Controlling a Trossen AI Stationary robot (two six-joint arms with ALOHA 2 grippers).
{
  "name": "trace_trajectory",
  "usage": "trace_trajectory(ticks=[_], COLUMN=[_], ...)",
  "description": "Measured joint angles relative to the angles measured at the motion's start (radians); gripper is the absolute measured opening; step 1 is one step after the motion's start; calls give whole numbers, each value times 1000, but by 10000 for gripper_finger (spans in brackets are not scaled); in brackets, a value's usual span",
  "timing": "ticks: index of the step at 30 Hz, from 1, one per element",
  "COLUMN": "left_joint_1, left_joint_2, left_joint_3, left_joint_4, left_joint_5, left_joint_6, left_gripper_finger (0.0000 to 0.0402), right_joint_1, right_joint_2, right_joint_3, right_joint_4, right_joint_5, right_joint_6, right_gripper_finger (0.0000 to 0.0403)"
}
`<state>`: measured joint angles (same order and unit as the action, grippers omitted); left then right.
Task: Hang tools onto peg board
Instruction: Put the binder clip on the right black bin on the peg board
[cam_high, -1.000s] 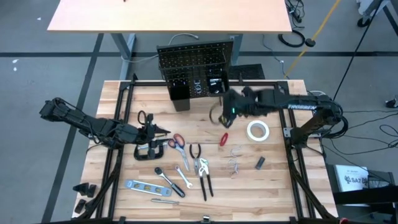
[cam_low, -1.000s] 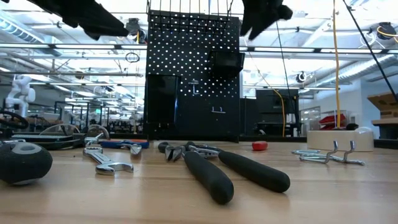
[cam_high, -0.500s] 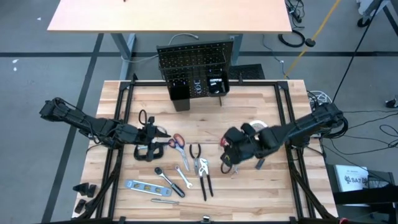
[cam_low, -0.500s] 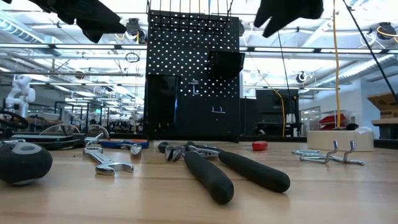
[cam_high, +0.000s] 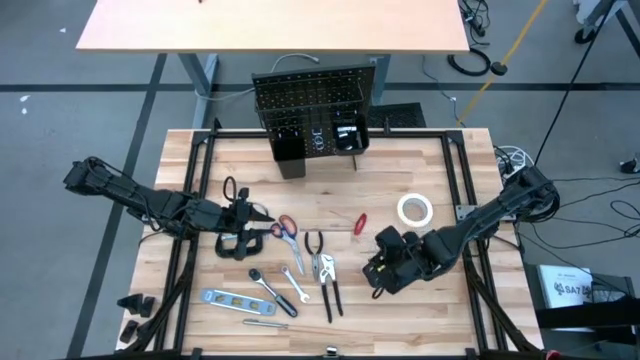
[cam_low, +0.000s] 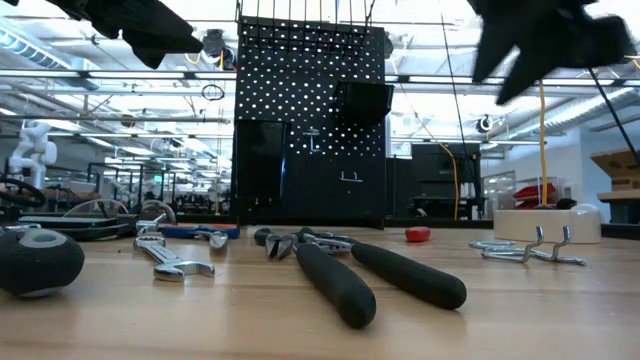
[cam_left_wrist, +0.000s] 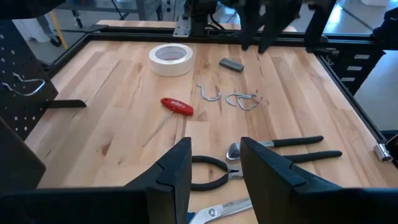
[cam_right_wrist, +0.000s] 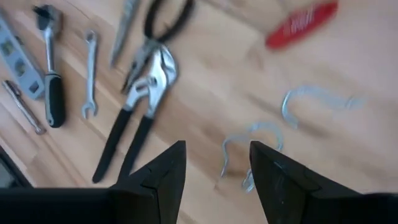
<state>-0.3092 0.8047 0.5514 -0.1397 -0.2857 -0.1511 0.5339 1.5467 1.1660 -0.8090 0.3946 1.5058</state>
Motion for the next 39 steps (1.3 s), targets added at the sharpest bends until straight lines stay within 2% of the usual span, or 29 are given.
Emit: trace_trajectory(ticks=[4, 8, 11, 15, 18, 23, 31, 39], left_joint_1=[0, -21, -59, -161, -241, -348, -415, -474], left_joint_2=[12, 87, 179, 298, 365, 443, 557, 653], left_joint_3=[0, 0, 2, 2, 2, 2, 3, 92], left_joint_4=[31, 168, 240, 232, 237, 232, 241, 235], left_joint_5=[42, 137, 141, 119, 71, 68, 67, 97], left_joint_6=[23, 63, 41, -47, -111, -148, -212, -263], left_gripper_finger=[132, 132, 132, 132, 132, 132, 132, 132], right_joint_1=[-2, -2, -2, 5, 8, 10, 11, 11], right_joint_2=[0, 1, 1, 1, 4, 24, 75, 82], right_joint_3=[-83, -141, -152, -153, -153, -153, -153, -152], right_joint_4=[91, 170, 171, 175, 185, 198, 212, 267], right_joint_5=[-79, -94, -139, -136, -132, -130, -136, -136], right_joint_6=[47, 76, 105, 106, 101, 73, 49, -55], right_gripper_finger=[169, 169, 169, 169, 169, 169, 169, 169])
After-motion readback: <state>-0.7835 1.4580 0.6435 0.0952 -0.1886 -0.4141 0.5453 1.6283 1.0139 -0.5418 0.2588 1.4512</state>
